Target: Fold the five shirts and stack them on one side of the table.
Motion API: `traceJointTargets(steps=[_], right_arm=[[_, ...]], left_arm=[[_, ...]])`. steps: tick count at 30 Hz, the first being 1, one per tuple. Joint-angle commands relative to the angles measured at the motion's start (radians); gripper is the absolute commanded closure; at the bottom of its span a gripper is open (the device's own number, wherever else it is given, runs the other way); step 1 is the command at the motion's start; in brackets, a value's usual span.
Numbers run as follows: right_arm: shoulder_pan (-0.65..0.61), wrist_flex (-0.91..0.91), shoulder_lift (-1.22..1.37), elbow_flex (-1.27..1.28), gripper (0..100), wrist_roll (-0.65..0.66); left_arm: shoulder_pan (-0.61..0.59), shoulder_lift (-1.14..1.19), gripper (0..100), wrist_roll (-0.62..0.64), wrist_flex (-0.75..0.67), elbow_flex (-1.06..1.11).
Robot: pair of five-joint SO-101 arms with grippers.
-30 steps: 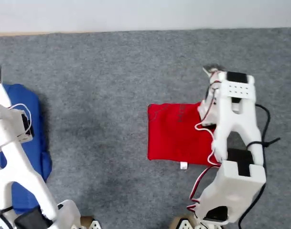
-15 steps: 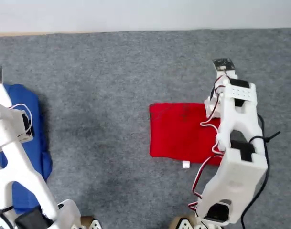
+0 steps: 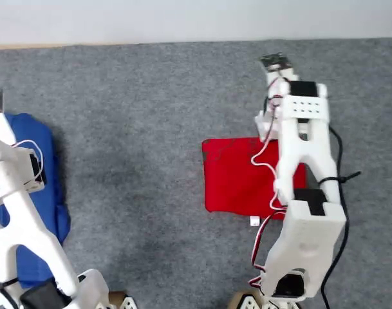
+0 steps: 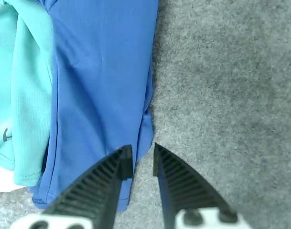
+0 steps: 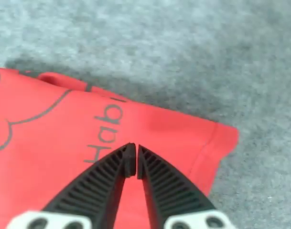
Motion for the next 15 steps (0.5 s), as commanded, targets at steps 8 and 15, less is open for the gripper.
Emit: traceJointTargets(steps=[8, 15], right_arm=[[0.021, -0.07, 0.234, -0.081, 98.9, 0.008], [-0.097, 0.162, 0.094, -0.227, 98.9, 0.005]], left_arm=[[0.008, -0.037, 91, -0.008, 0.015, -0.013], [0.008, -0.037, 91, -0.008, 0.015, -0.01]])
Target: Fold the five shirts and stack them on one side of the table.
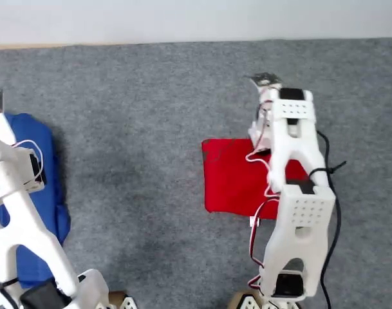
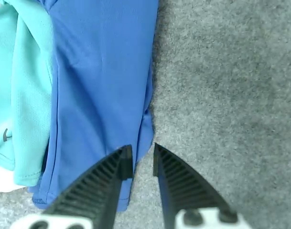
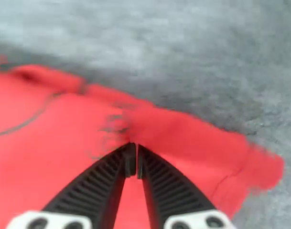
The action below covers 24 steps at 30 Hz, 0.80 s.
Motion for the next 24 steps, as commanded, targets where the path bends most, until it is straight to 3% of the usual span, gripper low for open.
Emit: traceJointTargets(steps=[1, 11, 18, 24], right_arm=[[-0.074, 0.099, -0.136, -0.087, 98.9, 0.005], [-0.163, 0.298, -0.2, -0.077, 98.9, -0.104], [-0.222, 0.272, -0.254, 0.095, 98.9, -0.118], [-0.32, 0.102, -0.254, 0.307, 98.9, -0.124]], left_arm=[[0.008, -0.037, 91, -0.006, 0.015, -0.01], [0.008, -0.038, 91, -0.006, 0.018, -0.013], [0.006, -0.038, 91, -0.006, 0.017, -0.013], [0.006, -0.038, 91, -0.006, 0.014, -0.01]])
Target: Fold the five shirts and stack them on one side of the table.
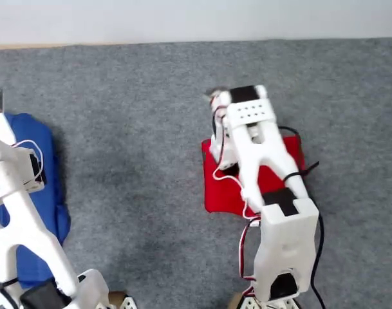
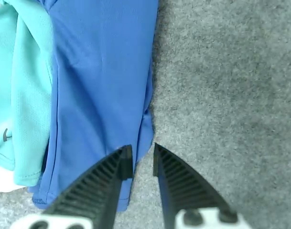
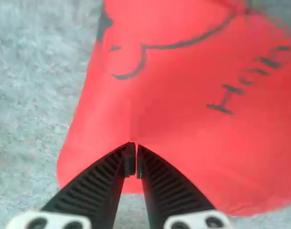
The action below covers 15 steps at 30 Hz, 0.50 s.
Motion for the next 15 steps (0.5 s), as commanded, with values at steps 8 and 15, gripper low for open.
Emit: traceJointTargets(steps=[8, 15], right_arm=[[-0.168, -0.371, -0.067, 0.325, 98.9, -0.041], [-0.108, -0.185, -0.125, 0.144, 98.9, -0.031]], left_arm=[[0.008, -0.037, 91, -0.006, 0.012, -0.01], [0.008, -0.037, 91, -0.006, 0.011, -0.01]])
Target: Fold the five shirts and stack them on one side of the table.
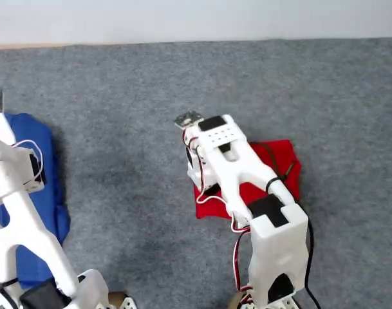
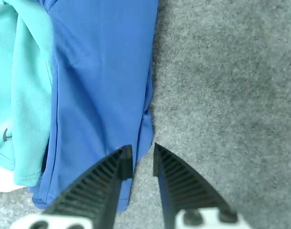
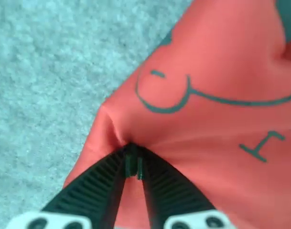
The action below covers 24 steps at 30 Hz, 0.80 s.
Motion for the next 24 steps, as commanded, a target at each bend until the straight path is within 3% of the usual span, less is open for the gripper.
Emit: traceJointTargets(steps=[1, 8, 15, 24], right_arm=[[0.047, 0.084, -0.087, -0.141, 98.9, 0.02], [0.154, 0.024, -0.045, -0.298, 98.9, 0.106], [0.124, -0.108, 0.142, -0.427, 98.9, 0.107], [0.099, -0.102, 0.36, -0.58, 98.9, 0.107]], left_arm=[[0.008, -0.037, 91, -0.006, 0.011, -0.01], [0.008, -0.037, 91, -0.006, 0.011, -0.008], [0.011, -0.037, 91, -0.006, 0.011, -0.008], [0.009, -0.037, 91, -0.003, 0.017, -0.007]])
